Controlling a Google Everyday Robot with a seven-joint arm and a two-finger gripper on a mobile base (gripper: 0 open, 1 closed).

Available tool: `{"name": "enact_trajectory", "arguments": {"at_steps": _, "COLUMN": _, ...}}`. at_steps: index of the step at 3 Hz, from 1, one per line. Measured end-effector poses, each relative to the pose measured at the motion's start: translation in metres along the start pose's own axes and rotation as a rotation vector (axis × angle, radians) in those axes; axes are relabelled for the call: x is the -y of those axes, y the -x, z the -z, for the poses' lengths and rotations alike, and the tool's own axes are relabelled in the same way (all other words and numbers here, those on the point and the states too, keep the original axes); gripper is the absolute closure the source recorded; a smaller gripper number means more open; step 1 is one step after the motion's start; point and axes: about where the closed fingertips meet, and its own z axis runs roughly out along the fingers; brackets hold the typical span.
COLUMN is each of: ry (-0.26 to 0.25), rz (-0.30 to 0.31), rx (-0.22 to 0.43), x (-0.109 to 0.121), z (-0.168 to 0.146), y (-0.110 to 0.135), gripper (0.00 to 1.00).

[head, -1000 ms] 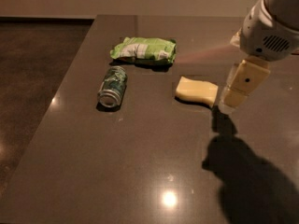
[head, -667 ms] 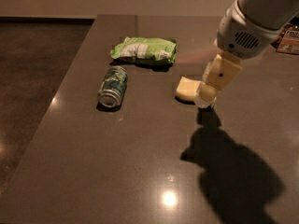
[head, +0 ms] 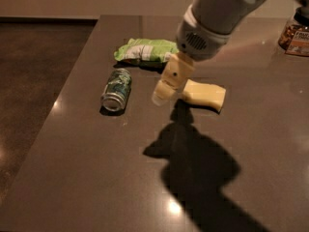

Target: Place green can upright

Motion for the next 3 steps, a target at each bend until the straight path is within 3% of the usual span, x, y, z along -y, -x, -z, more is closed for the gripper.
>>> {"name": "enact_trajectory", "arguments": {"at_steps": 2, "ry": -0.076, "rz": -0.129, "rx": 0.001, "x": 0.001, "z": -0.033, "y": 0.062, "gripper": 0.00}}
{"name": "enact_trajectory", "arguments": {"at_steps": 3, "ry": -0.082, "rz": -0.147, "rx": 0.003, "x": 0.000, "z": -0.031, "y": 0.064, "gripper": 0.00}}
